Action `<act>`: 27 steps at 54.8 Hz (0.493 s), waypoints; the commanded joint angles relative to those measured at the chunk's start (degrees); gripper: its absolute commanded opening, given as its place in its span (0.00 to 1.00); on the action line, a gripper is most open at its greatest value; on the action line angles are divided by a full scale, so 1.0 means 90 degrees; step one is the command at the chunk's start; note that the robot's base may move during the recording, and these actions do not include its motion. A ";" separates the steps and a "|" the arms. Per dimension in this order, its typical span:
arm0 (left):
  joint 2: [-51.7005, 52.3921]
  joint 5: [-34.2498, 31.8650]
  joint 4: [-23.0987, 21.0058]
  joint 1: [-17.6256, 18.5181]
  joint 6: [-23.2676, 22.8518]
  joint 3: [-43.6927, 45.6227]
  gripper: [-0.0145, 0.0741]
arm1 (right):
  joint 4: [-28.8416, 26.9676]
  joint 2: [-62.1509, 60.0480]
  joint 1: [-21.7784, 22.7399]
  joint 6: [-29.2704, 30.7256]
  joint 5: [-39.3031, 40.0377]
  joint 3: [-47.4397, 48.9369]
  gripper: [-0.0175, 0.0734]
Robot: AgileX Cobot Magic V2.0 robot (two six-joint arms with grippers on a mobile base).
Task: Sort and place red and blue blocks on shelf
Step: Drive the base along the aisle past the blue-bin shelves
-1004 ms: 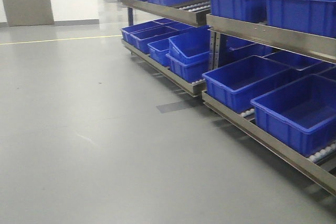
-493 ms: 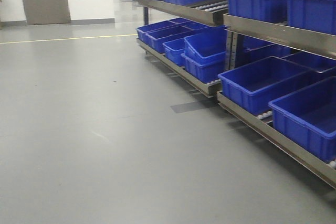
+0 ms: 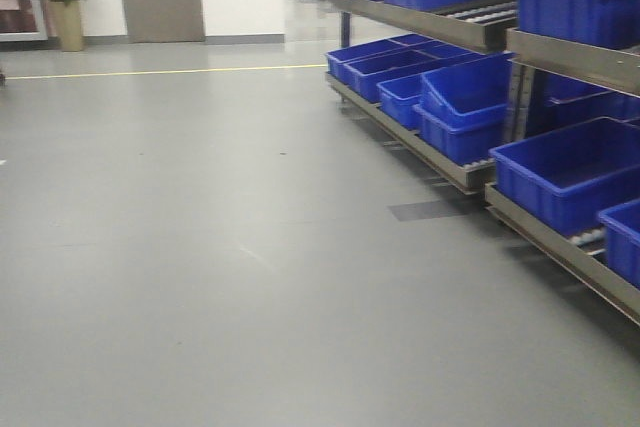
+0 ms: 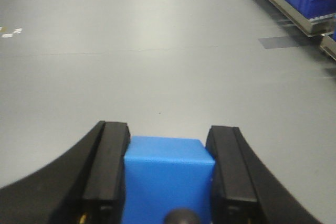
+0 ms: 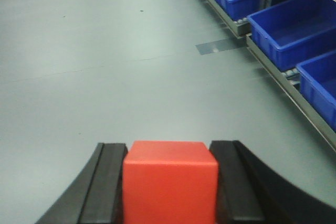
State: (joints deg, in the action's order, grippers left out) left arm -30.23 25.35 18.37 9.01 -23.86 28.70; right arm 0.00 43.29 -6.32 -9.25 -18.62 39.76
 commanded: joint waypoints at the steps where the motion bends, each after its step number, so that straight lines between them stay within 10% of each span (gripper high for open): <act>1: -0.0017 -0.0511 0.0073 0.0051 0.0010 0.0175 0.25 | 0.0072 -0.0050 0.0042 0.0012 0.0561 0.0180 0.26; 27: -0.0017 -0.0511 0.0073 0.0051 0.0010 0.0175 0.25 | 0.0072 -0.0050 0.0042 0.0012 0.0561 0.0180 0.26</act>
State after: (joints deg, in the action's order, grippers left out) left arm -30.23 25.35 18.37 9.01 -23.86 28.70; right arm 0.00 43.29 -6.32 -9.25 -18.62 39.76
